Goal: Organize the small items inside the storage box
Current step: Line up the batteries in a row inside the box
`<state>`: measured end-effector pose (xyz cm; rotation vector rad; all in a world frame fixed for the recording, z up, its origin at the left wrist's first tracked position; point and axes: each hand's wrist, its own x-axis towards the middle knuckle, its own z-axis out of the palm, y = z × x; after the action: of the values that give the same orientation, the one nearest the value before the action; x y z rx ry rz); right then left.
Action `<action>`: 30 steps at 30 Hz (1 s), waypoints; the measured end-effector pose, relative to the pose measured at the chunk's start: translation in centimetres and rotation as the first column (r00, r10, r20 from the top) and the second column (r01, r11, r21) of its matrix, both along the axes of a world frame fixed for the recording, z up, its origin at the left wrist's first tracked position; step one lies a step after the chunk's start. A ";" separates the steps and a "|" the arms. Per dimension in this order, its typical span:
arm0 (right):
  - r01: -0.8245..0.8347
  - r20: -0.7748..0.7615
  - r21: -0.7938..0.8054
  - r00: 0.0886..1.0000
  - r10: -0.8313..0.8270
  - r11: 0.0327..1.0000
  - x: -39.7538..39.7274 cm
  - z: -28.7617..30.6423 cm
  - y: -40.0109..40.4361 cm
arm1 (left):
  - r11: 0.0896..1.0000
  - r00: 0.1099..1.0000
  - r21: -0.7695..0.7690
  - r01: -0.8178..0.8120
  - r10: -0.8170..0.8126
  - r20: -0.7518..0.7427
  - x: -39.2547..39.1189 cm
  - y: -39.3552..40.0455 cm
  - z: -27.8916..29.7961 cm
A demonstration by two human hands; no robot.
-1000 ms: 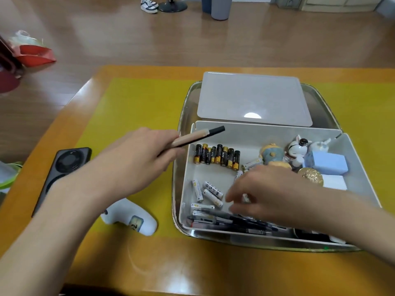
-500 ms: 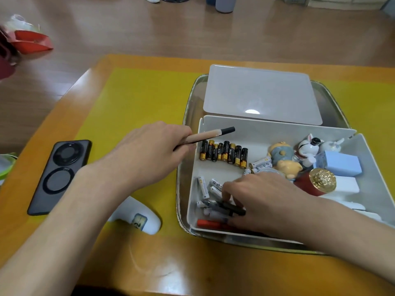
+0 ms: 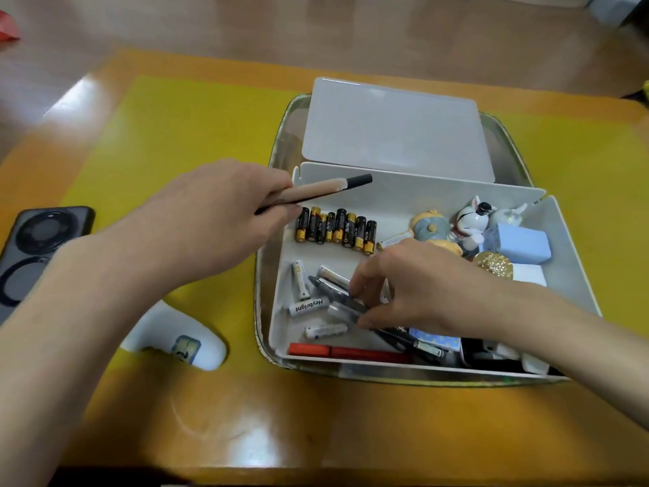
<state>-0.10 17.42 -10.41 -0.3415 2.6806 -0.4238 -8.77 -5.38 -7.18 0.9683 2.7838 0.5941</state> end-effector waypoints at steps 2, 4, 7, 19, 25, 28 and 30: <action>-0.071 0.043 -0.063 0.996 0.074 0.995 0.4 0.3 0.2 | 1.000 1.000 0.026 0.008 -0.008 -0.003 0.1 0.2 0.2; -0.085 0.112 -0.194 0.988 0.108 0.977 1.1 0.9 0.5 | 0.997 0.999 0.061 0.037 -0.037 -0.002 0.3 0.6 0.4; -0.016 0.091 -0.250 0.995 0.039 0.968 1.8 2.1 2.0 | 0.991 0.995 0.087 0.098 -0.098 -0.007 1.1 1.5 0.5; 0.230 -0.043 -0.404 0.962 -0.269 0.886 2.0 5.9 7.8 | 0.881 0.914 -0.253 0.400 -0.403 0.040 5.3 7.2 -4.6; 0.162 -0.044 -0.359 0.981 -0.190 0.919 0.9 5.1 5.8 | 0.827 0.860 -0.309 0.470 -0.507 -0.051 5.4 6.9 -6.1; 0.170 -0.048 -0.376 0.978 -0.203 0.911 0.4 5.3 5.4 | 0.831 0.857 -0.328 0.449 -0.504 -0.104 5.6 7.0 -6.2; 0.177 -0.073 -0.396 0.972 -0.223 0.901 0.3 5.6 5.8 | 0.853 0.872 -0.282 0.439 -0.480 -0.093 5.4 6.5 -5.3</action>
<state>0.24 23.23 -4.79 -0.2037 2.7440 -1.0365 -3.41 1.13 -12.46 1.6063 2.5133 0.0889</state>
